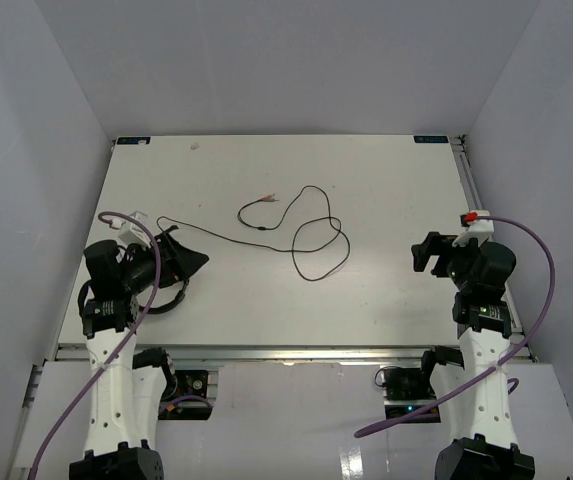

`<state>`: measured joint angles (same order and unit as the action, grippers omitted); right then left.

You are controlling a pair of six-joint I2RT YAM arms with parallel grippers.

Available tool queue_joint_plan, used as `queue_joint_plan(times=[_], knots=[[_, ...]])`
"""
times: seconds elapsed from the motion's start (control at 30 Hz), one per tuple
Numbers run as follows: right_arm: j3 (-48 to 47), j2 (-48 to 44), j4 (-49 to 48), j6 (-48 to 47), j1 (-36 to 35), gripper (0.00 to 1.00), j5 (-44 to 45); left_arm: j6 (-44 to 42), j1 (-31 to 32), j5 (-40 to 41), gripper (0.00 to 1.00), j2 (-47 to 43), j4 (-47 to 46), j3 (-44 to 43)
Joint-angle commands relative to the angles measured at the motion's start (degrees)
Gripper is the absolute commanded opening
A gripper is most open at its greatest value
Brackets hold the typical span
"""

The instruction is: Wrap the headphones

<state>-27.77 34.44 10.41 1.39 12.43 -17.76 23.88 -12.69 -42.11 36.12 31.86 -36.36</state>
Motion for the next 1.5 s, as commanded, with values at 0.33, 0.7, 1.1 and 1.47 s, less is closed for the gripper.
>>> queue_joint_plan(times=[0.33,0.7,1.1,1.47], knots=[[-1.31,0.68,7.67,-30.97,0.41,0.9,-33.59,9.71,0.91,26.22,0.98,2.38,4.69,-1.95],[-0.27,-0.81,5.93,-29.68,0.41,0.9,-27.51,14.49,0.9,37.5,0.98,5.72,13.31,-5.16],[-0.48,-4.54,5.58,-28.95,0.36,0.9,-22.27,29.06,0.91,60.95,0.98,17.01,31.41,-13.14],[-0.71,-5.75,5.67,-28.72,-0.12,0.9,-20.56,34.04,0.91,61.6,0.96,25.81,35.64,-12.08]])
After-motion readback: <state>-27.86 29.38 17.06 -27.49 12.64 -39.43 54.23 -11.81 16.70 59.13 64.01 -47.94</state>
